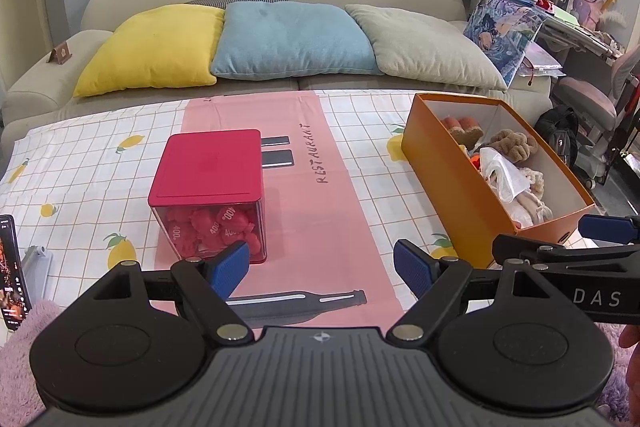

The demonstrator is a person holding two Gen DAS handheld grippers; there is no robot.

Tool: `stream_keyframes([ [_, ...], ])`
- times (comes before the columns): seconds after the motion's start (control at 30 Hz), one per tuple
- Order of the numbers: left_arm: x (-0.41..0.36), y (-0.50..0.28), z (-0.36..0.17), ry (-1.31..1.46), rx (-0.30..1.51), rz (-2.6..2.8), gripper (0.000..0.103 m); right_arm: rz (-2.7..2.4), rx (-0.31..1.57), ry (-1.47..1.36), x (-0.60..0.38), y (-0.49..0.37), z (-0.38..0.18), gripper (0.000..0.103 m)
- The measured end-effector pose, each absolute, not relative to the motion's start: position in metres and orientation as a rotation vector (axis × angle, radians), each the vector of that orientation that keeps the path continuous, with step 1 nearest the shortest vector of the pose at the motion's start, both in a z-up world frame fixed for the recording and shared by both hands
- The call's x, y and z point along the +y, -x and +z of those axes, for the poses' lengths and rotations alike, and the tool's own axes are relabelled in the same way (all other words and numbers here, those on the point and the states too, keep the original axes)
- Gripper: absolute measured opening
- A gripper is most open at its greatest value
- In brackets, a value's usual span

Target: Organize soft objects

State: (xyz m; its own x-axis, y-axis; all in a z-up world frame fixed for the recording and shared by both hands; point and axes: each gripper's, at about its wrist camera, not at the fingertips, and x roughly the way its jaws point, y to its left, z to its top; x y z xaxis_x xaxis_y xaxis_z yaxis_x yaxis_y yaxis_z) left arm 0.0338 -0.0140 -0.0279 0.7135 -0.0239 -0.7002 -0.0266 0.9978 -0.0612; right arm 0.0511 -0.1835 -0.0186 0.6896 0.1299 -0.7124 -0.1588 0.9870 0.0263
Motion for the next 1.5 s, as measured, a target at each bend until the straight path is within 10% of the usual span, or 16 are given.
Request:
stream_keyframes([
  [1.5,-0.0106,-0.0371,-0.029,0.071,0.78,0.006,0.096,0.147,0.809,0.043,-0.1915,-0.0539,-0.0194,0.098],
])
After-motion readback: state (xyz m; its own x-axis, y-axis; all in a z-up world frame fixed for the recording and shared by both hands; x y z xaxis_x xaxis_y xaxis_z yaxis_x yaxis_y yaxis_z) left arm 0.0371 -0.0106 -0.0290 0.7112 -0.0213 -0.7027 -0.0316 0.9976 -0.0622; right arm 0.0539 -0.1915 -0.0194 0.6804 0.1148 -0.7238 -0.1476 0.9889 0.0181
